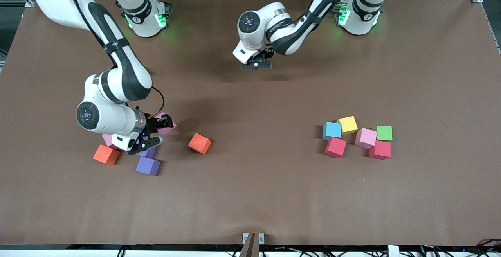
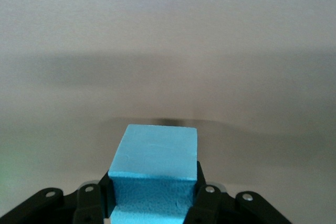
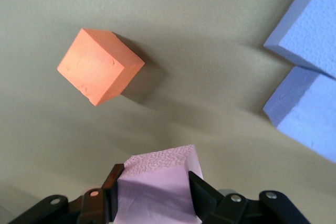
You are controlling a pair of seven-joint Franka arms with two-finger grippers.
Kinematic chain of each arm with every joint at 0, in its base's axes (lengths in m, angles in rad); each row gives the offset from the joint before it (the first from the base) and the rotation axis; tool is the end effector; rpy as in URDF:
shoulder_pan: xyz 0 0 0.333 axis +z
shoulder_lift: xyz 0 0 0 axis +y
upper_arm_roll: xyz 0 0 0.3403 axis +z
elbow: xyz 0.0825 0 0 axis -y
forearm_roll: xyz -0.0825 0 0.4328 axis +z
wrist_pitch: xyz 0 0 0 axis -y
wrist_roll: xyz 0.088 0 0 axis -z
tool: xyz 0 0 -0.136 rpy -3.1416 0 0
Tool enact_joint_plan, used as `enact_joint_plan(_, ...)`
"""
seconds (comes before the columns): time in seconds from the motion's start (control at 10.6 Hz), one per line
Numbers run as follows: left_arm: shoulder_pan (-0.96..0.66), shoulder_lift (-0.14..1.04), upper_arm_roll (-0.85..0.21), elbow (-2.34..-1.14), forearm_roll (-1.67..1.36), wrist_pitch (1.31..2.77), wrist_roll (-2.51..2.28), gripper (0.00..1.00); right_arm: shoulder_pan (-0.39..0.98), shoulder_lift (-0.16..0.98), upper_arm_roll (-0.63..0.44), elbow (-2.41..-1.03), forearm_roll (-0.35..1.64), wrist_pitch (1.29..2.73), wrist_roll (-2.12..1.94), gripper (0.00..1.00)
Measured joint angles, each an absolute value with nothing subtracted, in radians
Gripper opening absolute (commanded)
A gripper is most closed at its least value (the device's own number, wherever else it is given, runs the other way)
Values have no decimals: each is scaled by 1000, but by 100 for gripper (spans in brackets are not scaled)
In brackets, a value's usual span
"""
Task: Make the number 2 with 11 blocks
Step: 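Grasp the pink cube with the right gripper while the left gripper lifts cyan, then place the cyan cube mid-table with the left gripper while the right gripper lifts pink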
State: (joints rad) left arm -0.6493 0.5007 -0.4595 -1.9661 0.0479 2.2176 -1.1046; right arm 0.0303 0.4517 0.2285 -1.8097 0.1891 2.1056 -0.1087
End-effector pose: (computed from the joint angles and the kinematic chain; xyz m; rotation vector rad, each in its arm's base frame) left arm 0.2824 -0.5637 0.1830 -3.0250 0.0136 0.3829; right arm 0.6526 0.1795 0.2527 -2.8664 -0.3509 0.2420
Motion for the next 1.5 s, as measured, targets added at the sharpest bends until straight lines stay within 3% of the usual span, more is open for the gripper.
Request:
enact_joint_plan(0.19, -668, 524, -451, -1953, 48, 2213, -1093, 24, 31, 447, 245, -1809, 207, 2107, 33, 0)
enact_joint_plan(0.85, -678, 559, -439, -1936, -1, 2212, -1085, 25, 95, 430, 276, -1819, 215, 2136, 313, 1)
enact_joint_plan(1.13, -679, 570, -438, -1934, -2, 2225, -1085, 34, 128, 399, 277, -1885, 215, 2205, 346, 1)
enact_joint_plan(1.22, -678, 582, -437, -1933, -3, 2240, -1085, 44, 128, 390, 276, -1896, 215, 2209, 346, 1)
enact_joint_plan(1.32, -678, 583, -437, -1931, -6, 2239, -1086, 83, 128, 384, 275, -1899, 215, 2209, 346, 1)
enact_joint_plan(1.41, -678, 583, -437, -1931, -6, 2239, -1086, 100, 128, 377, 275, -1903, 215, 2209, 346, 1)
enact_joint_plan(1.5, -678, 585, -437, -1931, -6, 2241, -1089, 100, 130, 367, 277, -1912, 215, 2209, 346, 2)
